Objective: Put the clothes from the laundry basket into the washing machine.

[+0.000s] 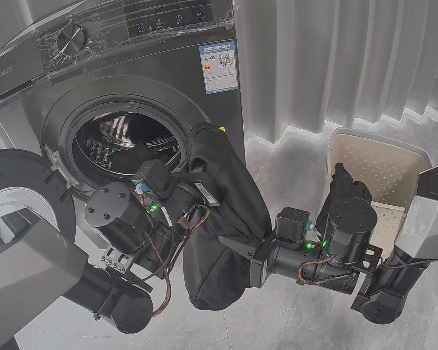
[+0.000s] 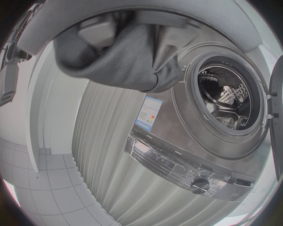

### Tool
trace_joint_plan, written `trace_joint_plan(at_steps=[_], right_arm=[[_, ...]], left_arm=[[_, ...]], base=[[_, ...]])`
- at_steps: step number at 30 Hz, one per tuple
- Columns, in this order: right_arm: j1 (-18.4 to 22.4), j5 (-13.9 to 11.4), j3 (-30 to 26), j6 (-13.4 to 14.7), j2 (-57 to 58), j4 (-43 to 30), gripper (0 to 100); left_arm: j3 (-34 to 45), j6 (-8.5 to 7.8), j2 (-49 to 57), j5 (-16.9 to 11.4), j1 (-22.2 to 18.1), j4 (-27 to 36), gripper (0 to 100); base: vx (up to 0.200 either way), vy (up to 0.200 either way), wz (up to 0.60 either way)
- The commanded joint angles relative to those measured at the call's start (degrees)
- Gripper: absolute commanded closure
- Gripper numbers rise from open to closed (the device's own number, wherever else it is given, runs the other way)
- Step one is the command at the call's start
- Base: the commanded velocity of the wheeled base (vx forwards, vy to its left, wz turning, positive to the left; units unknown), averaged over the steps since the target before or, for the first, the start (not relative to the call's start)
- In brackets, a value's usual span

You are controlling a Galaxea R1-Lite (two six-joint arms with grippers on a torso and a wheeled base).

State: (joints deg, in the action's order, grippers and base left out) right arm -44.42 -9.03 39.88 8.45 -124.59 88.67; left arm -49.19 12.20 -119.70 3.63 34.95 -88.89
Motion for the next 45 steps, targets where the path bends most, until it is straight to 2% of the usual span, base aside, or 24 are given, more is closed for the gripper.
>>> trace_joint_plan(at_steps=[1,9,20,21,22,23,24,25,26,28,29,30,34,36,45], right_arm=[[-0.4,0.0,-1.4,0.1,2.3,0.0,100],[-0.8,-0.2,-4.4,0.1,3.0,0.0,100],[0.5,-0.4,-4.6,0.3,2.5,0.1,100],[0.9,-0.3,-4.5,0.3,2.4,0.0,100],[1.9,-0.2,-4.3,0.4,2.2,0.0,100],[2.0,-0.2,-4.2,0.5,2.2,0.0,100],[2.6,-0.3,-3.9,0.9,1.8,0.1,100],[2.6,-0.3,-3.9,0.9,1.8,0.1,100],[3.7,-0.5,-3.2,1.2,1.3,0.1,100],[4.6,-0.6,-3.0,1.3,1.3,0.1,100],[4.6,-0.6,-3.0,1.3,1.3,0.1,100],[5.4,-0.8,-3.0,1.7,1.2,0.1,100],[6.5,-2.1,-3.2,1.9,-0.4,0.1,100],[6.5,-3.0,-3.5,1.9,-1.2,0.1,100],[4.7,-3.0,-3.3,2.0,0.2,0.1,100]], left_arm=[[-0.2,1.07,-1.9,0.1,-1.6,0.0,0],[1.9,2.39,-2.9,-0.1,-4.3,-0.1,0],[7.1,2.12,-4.4,-0.1,-5.5,-0.1,0],[7.8,2.12,-4.1,-0.6,-5.4,-0.1,0],[9.0,2.12,-3.5,-2.6,-5.2,-0.1,0],[9.1,2.12,-3.5,-2.8,-5.2,-0.1,0],[10.1,2.12,-2.6,-4.5,-4.9,-0.1,0],[10.1,2.12,-2.6,-4.5,-4.9,-0.1,0],[12.7,2.12,0.0,-7.8,-3.9,-0.1,0],[14.5,2.04,1.4,-10.0,-3.7,-0.1,0],[14.5,2.04,1.4,-10.0,-3.7,-0.1,0],[16.1,1.86,2.9,-12.7,-3.7,-0.1,0],[18.3,1.95,6.1,-17.3,-3.8,-0.1,0],[18.0,2.04,7.3,-17.7,-3.9,-0.1,0],[18.7,2.04,8.3,-18.3,-6.0,-0.2,0]], base=[[0.000,0.000,0.00],[0.000,0.000,0.00],[0.000,0.000,0.00],[0.000,0.000,0.00],[0.000,0.000,0.00],[0.000,0.000,0.00],[0.000,0.000,0.00],[0.000,0.000,0.00],[0.000,0.000,0.00],[0.000,0.000,0.00],[0.000,0.000,0.00],[0.000,0.000,0.00],[0.000,0.000,0.00],[0.000,0.000,0.00],[0.000,0.000,0.00]])
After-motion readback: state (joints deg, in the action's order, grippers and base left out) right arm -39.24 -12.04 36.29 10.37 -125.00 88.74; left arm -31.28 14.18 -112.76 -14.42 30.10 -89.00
